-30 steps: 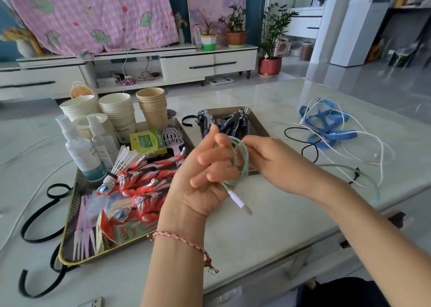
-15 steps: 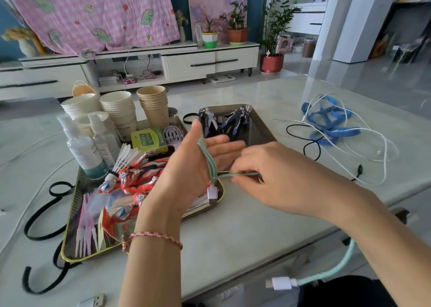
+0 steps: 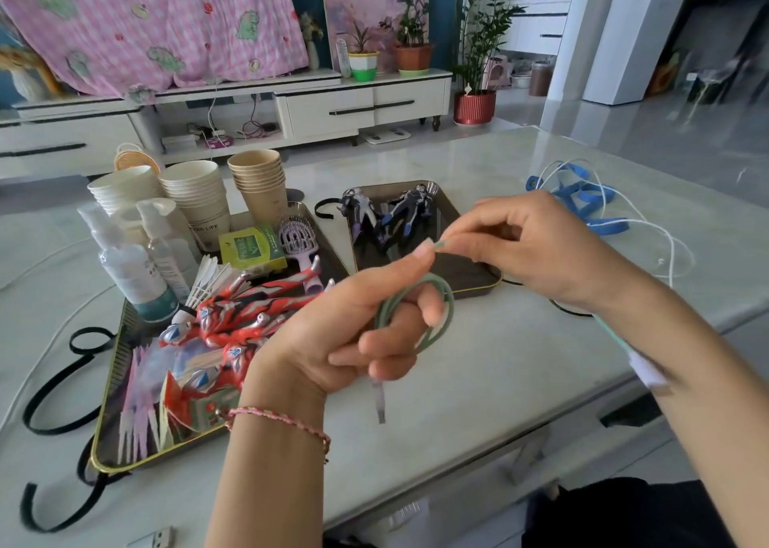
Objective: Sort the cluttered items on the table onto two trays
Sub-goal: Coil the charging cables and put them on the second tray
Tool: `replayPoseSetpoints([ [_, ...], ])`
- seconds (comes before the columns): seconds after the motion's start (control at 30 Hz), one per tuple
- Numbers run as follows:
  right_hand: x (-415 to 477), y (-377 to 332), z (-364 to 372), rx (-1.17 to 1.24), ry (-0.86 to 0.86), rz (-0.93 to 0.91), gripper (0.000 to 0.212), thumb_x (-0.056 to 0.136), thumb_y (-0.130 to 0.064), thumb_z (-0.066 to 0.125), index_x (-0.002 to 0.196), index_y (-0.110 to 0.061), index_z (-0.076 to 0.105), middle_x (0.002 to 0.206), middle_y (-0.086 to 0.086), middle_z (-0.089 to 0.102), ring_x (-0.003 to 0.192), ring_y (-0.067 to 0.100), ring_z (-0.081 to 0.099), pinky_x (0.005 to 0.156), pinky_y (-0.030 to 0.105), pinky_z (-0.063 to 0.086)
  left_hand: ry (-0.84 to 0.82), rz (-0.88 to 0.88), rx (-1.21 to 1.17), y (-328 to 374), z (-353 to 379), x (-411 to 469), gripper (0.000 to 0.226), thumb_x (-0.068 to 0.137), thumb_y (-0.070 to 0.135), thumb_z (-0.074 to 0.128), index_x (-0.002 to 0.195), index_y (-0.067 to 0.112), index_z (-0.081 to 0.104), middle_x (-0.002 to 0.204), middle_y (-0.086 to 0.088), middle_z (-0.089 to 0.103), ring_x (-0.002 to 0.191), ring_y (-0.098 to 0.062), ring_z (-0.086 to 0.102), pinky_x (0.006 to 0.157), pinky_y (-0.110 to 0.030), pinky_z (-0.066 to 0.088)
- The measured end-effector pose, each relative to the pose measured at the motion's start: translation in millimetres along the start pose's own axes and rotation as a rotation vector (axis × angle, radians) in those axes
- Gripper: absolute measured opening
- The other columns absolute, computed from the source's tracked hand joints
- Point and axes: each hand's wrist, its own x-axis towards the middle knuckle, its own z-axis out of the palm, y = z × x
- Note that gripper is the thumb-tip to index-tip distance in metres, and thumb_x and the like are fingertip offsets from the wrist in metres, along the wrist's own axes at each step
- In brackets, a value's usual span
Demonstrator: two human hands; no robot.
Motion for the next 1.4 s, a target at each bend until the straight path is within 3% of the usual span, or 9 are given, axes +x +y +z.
replayPoseSetpoints([
  [0.17,3,13,17,0.075,-0.006,0.132,0.024,0.092,-0.017,0.056,0.081,-0.035,0.068,0.053,-0.01,0.053,0.052,0.008,0.04,0.05,0.015,0.032,-0.286,0.225,-0.539,2,-7,2,0.049,0.102,0.028,0.025,0.088,-0.006,0.058,0.049,-0.01,0.058,0.03,-0.011,0.028,0.049,-0.024,0.042],
  [0.33,-1,8,47,-0.32,-0.247,0.176,0.027,0.097,-0.02,0.047,0.074,-0.025,0.061,0.065,0.002,0.055,0.059,0.015,0.048,0.058,0.028,0.037,0.075,0.533,-0.694,2,-9,3,0.049,0.101,0.031,0.03,0.094,-0.007,0.06,0.066,-0.012,0.065,0.043,-0.017,0.051,0.071,-0.032,0.055],
  [0.43,-6,-4,59,-0.503,-0.347,0.144,0.02,0.096,-0.016,0.044,0.077,-0.019,0.05,0.076,0.005,0.056,0.07,0.026,0.055,0.063,0.036,0.044,0.515,0.625,-0.482,3,-4,5,0.051,0.1,0.04,0.028,0.104,-0.002,0.057,0.086,-0.013,0.072,0.073,-0.02,0.071,0.08,-0.035,0.057],
  [0.53,-9,-18,57,-0.612,-0.354,0.102,0.025,0.097,-0.023,0.044,0.073,-0.018,0.04,0.08,0.007,0.051,0.082,0.034,0.057,0.07,0.04,0.048,0.62,0.483,-0.21,3,-2,10,0.071,0.095,0.055,0.018,0.124,-0.003,0.046,0.113,-0.021,0.065,0.104,-0.028,0.065,0.099,-0.036,0.045],
  [0.67,-12,-27,43,-0.68,-0.346,0.051,0.013,0.093,-0.021,0.051,0.087,-0.012,0.059,0.09,0.01,0.061,0.087,0.031,0.061,0.074,0.041,0.049,0.684,0.246,0.186,-4,-4,20,0.087,0.086,0.068,0.009,0.116,-0.003,0.051,0.109,-0.022,0.065,0.099,-0.027,0.065,0.093,-0.035,0.05],
  [0.8,-14,-31,28,-0.671,-0.376,0.015,0.012,0.085,-0.021,0.055,0.074,-0.022,0.061,0.078,0.002,0.061,0.076,0.024,0.062,0.071,0.044,0.049,0.504,0.04,0.43,-20,-2,20,0.096,0.052,0.092,0.012,0.071,0.014,0.065,0.066,-0.003,0.067,0.064,-0.011,0.064,0.08,-0.032,0.05],
  [0.97,-9,-21,-5,-0.35,-0.214,0.003,0.013,0.082,-0.017,0.065,0.077,-0.024,0.075,0.066,-0.011,0.061,0.067,0.002,0.058,0.064,0.011,0.042,0.197,-0.191,0.37,-19,8,17,0.108,0.053,0.082,-0.003,0.082,-0.004,0.056,0.059,-0.02,0.061,0.048,-0.027,0.06,0.071,-0.036,0.052],
  [1.13,-12,-6,-23,0.08,-0.355,0.229,0.022,0.073,-0.033,0.061,0.089,-0.025,0.074,0.06,-0.007,0.059,0.053,0.002,0.046,0.049,0.012,0.038,0.217,-0.049,0.142,-10,9,20,0.075,0.08,0.071,0.015,0.062,0.009,0.053,0.033,0.002,0.033,0.023,-0.009,0.025,0.049,-0.024,0.046],
  [1.4,-12,11,-28,0.617,-0.437,0.246,0.031,0.068,-0.033,0.079,0.093,-0.019,0.07,0.077,-0.003,0.062,0.061,0.009,0.051,0.054,0.017,0.043,-0.116,0.027,-0.265,-6,7,15,0.034,0.095,0.03,0.042,0.07,0.011,0.055,0.039,0.008,0.033,0.028,-0.009,0.026,0.049,-0.02,0.046],
])
